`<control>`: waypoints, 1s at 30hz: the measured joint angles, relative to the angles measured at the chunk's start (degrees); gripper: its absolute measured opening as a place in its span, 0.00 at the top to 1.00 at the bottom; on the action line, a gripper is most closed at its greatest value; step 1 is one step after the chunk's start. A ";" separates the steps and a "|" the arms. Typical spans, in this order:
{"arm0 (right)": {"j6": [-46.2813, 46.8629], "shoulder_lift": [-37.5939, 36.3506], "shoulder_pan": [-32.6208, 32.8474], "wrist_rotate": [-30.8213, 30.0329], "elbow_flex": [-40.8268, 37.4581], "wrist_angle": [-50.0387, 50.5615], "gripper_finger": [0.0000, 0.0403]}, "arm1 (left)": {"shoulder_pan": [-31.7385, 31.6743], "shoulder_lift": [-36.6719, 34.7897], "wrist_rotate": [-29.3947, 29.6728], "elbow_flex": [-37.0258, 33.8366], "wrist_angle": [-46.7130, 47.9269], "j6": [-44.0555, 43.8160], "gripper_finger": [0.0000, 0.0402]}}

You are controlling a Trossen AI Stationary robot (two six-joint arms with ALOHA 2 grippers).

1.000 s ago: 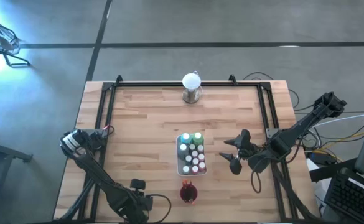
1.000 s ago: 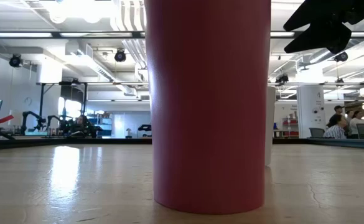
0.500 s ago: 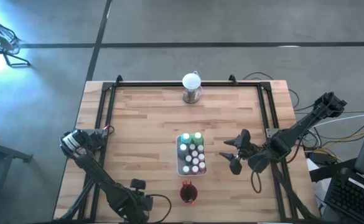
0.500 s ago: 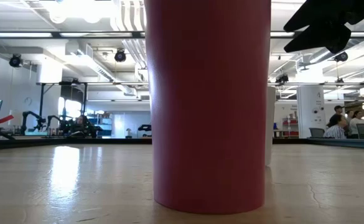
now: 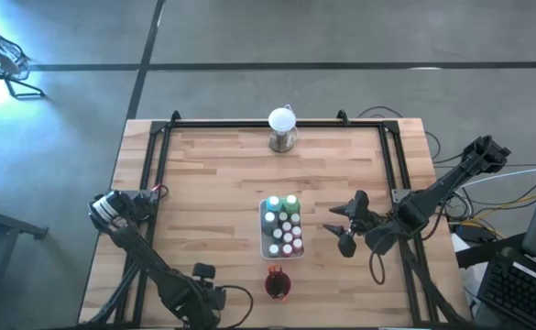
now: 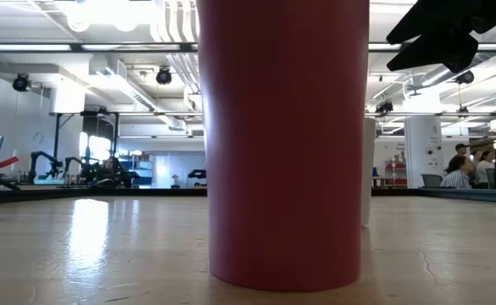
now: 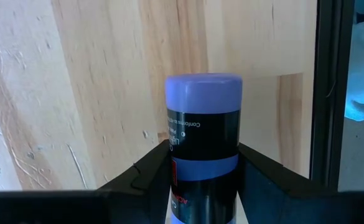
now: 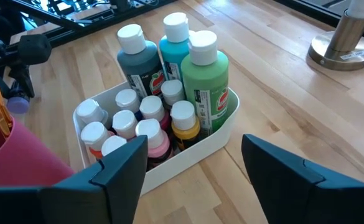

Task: Pick & Place Paint Supplies
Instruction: Put the purple paint bottle into the white bin

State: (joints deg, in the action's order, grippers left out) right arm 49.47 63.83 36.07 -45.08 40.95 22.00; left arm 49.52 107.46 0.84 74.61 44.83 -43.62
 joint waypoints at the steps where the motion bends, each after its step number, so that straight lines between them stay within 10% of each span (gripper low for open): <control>1: 0.01 0.00 0.01 0.00 0.00 0.00 0.35 | -0.03 0.00 0.00 0.00 0.00 0.07 0.61; 30: -0.02 0.00 0.02 0.00 0.00 0.00 0.34 | -0.70 -0.02 -1.49 0.00 -0.01 0.99 0.72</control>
State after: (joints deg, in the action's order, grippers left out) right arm 49.45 63.83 36.10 -45.08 40.95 22.00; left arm 48.82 107.44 -0.64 74.61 44.82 -42.63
